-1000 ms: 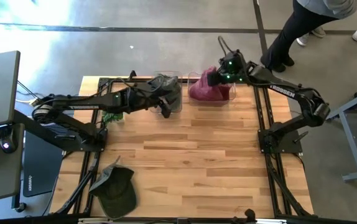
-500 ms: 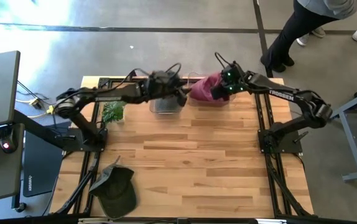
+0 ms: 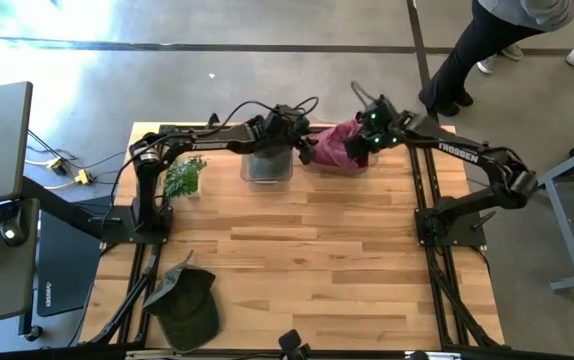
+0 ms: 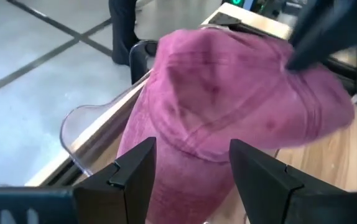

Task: Pick & Place hat
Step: Put the red cap into the right transparent bin

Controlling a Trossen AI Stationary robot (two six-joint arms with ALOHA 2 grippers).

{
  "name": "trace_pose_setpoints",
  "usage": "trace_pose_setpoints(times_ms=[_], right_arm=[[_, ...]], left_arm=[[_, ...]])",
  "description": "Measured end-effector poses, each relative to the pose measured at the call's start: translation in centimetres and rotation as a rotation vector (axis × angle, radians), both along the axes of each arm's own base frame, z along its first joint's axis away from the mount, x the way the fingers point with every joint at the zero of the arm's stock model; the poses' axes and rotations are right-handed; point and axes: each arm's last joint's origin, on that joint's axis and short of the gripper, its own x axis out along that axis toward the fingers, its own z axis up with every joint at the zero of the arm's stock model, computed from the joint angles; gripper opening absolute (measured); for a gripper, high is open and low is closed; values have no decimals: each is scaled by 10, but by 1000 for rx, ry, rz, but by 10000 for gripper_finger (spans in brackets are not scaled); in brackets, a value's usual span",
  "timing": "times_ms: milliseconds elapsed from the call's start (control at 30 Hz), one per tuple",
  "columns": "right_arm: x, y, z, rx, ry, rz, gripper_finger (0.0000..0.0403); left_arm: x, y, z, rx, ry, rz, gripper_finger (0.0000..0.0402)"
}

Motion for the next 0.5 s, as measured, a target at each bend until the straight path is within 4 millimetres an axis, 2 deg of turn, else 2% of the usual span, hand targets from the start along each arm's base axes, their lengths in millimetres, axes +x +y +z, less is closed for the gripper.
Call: trace_pose_setpoints(times_ms=[167,300,400,500], right_arm=[[-17,-19,33,-39,5,-10,152],[-13,-23,56,-2,-208,143,184],[-2,-22,51,78,-299,240,170],[8,-23,26,163,-264,281,128]], left_arm=[[6,1,-10,6,20,-37,198],[9,2,-19,-30,19,-45,198],[10,2,-26,-39,40,-44,198],[13,4,-32,-11,59,-35,198]])
